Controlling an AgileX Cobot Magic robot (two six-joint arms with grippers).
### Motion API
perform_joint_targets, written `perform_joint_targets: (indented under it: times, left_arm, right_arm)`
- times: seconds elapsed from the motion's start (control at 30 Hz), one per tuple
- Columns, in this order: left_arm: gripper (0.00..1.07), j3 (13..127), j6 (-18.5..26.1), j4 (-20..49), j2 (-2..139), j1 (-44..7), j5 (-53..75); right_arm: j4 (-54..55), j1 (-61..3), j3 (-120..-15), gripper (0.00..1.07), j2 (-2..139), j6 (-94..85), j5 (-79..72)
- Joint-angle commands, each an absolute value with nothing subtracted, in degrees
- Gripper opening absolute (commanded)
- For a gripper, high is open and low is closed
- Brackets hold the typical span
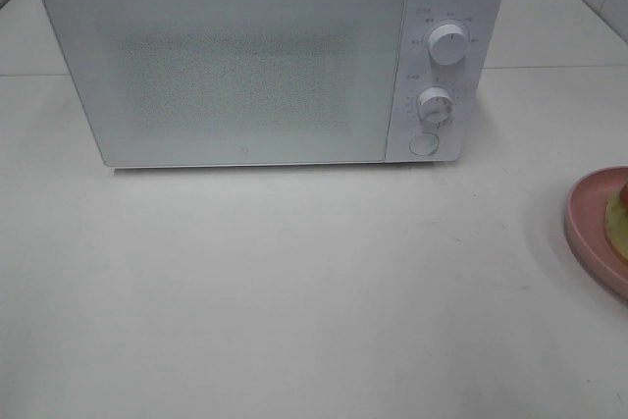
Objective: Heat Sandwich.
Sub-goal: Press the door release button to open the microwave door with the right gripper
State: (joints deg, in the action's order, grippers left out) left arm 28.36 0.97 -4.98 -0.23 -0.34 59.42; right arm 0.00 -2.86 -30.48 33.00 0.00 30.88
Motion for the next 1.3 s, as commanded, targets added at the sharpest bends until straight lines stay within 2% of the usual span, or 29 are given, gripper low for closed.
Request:
perform_joint_targets:
  times: [0.03, 1.0, 1.23, 1.3]
  left_arm:
    - [1.04, 28.25, 0.74, -4.93, -1.83, 0.06, 58.44]
    - [1.04, 28.25, 0.74, -4.93, -1.83, 0.06, 58.44]
    - [1.04, 28.25, 0.74, -4.93, -1.83, 0.06, 58.44]
    - [1.04, 28.25, 0.74, -4.93, -1.83, 0.06, 58.44]
  right_arm:
    - [0.29, -2.86, -30.94, 0.75, 36.21, 0.34, 27.27]
    - [0.0, -2.86, -30.83, 0.75, 61.94, 0.0, -5.79]
    - [0.34, -2.86, -24.47, 0.75, 64.74, 0.0, -26.13]
    - [0.34, -2.86, -23.43, 0.75, 64.74, 0.0, -28.02]
